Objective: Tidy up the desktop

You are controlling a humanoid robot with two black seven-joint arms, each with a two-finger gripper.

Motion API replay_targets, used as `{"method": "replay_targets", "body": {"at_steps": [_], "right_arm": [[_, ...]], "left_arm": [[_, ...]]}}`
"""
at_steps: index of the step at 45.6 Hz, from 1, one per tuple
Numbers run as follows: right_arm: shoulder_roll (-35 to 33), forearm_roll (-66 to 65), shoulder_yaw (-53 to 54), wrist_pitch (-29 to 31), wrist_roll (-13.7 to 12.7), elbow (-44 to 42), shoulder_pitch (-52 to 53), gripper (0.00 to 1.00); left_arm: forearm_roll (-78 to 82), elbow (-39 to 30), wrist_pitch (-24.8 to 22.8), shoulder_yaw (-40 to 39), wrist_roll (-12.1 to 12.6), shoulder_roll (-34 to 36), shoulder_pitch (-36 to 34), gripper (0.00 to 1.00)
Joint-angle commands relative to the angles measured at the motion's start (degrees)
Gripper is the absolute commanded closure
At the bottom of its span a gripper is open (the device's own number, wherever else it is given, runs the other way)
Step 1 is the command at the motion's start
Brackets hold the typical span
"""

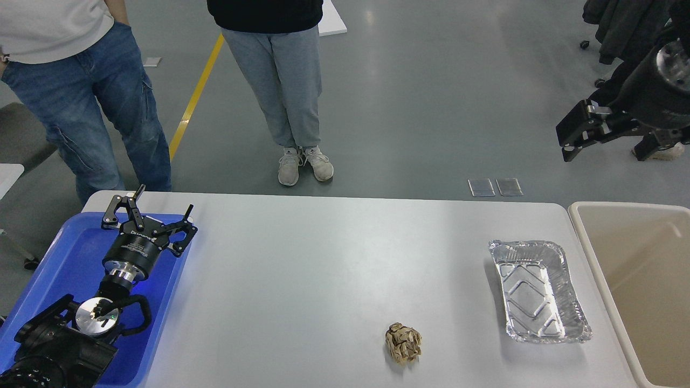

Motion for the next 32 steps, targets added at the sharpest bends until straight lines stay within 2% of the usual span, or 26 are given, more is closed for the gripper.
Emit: {"method": "replay_targets", "body": {"at_steps": [1, 32], "right_arm": [[-0.34, -0.91, 1.32, 0.0, -0.13, 0.01, -2.11, 0.0], [-1.75, -2.14, 0.88, 0.0, -0.21, 0.36, 2.64, 0.0]], "left_arm": [[0.0, 0.0, 0.0, 0.0, 0.0, 0.0, 0.0, 0.0], [0.0, 0.0, 0.0, 0.0, -0.09, 0.0, 0.0, 0.0]]}}
